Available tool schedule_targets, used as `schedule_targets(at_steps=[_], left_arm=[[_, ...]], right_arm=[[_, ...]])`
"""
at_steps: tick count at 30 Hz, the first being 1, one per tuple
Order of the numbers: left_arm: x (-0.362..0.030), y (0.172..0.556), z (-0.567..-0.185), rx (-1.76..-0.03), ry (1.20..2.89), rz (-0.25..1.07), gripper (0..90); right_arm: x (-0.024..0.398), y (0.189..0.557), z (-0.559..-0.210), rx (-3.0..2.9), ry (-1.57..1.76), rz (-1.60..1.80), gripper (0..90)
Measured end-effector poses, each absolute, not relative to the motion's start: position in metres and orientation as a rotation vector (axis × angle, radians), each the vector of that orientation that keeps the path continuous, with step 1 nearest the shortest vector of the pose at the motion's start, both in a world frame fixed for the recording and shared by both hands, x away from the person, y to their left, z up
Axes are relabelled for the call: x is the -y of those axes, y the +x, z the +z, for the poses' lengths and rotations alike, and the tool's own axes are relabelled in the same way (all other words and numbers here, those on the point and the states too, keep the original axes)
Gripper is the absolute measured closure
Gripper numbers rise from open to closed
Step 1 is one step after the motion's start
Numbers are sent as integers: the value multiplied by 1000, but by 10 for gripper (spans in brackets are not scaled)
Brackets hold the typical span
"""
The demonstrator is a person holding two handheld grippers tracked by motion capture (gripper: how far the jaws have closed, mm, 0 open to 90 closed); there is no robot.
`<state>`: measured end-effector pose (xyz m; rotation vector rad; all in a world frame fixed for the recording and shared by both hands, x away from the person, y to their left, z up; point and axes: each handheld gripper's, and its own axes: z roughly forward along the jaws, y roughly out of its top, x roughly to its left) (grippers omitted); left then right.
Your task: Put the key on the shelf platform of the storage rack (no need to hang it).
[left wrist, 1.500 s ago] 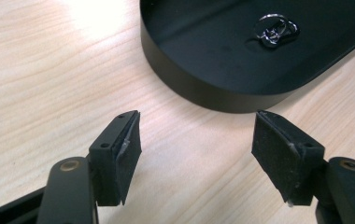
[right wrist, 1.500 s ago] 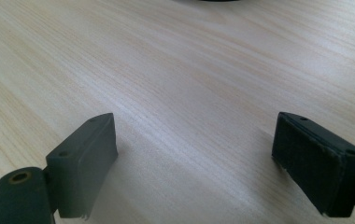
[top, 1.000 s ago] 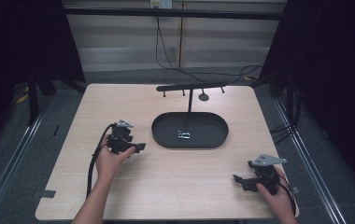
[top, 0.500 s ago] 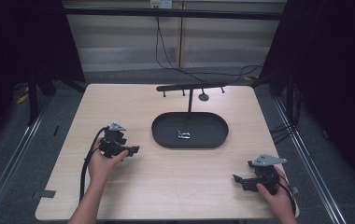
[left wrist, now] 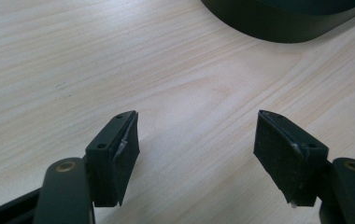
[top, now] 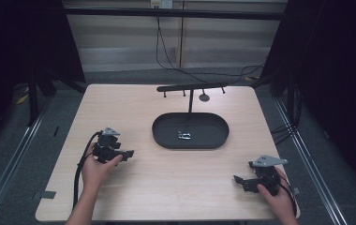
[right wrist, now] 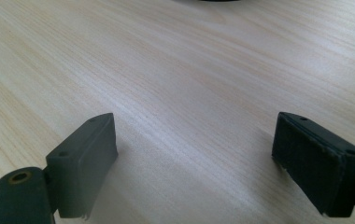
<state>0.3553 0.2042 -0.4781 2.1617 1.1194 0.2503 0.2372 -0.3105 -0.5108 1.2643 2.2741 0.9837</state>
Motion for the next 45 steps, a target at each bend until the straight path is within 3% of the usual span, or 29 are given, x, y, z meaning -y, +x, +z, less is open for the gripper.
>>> schedule_targets(at_steps=[33,45], left_arm=[[-231,333,-494,-1139,2188,261,288],[-232,325,-497,-1072,2217,315,254]], right_arm=[[311,237,-511,-2274,1264,983,134],[311,237,-511,-2274,1263,984,134]])
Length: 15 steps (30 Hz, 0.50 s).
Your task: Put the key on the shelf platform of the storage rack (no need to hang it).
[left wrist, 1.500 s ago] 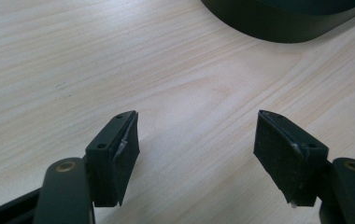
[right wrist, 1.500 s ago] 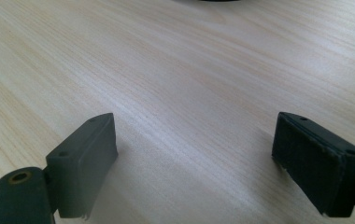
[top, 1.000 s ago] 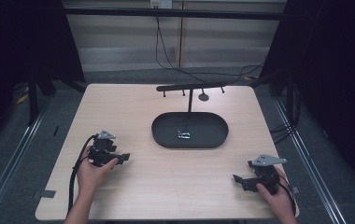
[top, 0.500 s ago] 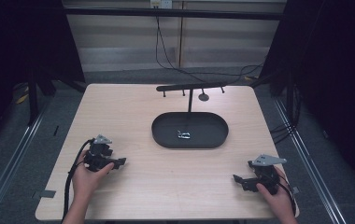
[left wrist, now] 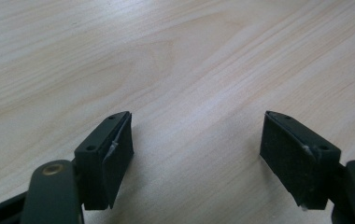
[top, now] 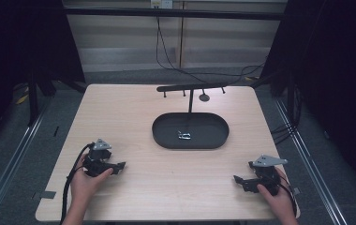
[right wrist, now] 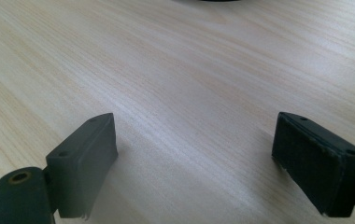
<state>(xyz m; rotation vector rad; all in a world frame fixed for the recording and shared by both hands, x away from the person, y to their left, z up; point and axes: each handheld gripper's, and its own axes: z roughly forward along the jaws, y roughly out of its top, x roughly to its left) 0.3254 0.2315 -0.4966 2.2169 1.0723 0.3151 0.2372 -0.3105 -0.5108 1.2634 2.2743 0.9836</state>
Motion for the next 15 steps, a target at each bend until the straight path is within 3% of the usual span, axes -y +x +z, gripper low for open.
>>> schedule_targets(at_steps=[15], left_arm=[[-231,318,-502,-1034,2186,381,239]], right_arm=[[310,237,-511,-2275,1266,984,134]])
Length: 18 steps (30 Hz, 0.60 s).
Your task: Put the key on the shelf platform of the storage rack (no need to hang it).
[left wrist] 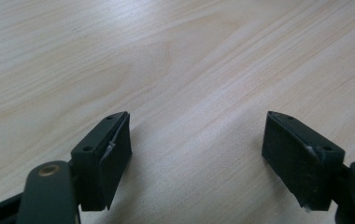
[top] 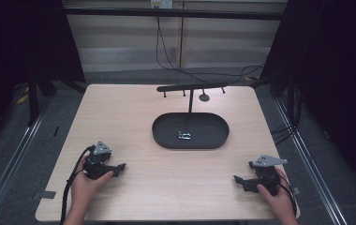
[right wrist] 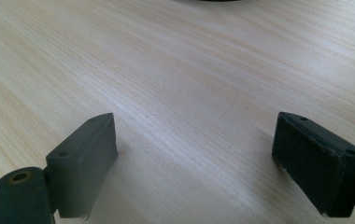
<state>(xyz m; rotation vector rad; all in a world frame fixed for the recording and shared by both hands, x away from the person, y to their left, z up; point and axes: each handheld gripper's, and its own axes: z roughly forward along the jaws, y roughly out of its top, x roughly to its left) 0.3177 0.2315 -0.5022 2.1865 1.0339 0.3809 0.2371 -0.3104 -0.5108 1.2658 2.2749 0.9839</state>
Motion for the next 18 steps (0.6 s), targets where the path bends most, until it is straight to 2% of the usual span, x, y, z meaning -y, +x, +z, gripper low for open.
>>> schedule_targets(at_steps=[7,11,18], left_arm=[[-232,317,-502,-1019,2199,382,233],[-234,314,-509,-980,2147,413,195],[-234,314,-509,-969,2158,410,178]], right_arm=[[311,237,-511,-2274,1263,984,134],[311,237,-511,-2274,1264,984,135],[311,237,-511,-2274,1263,983,134]])
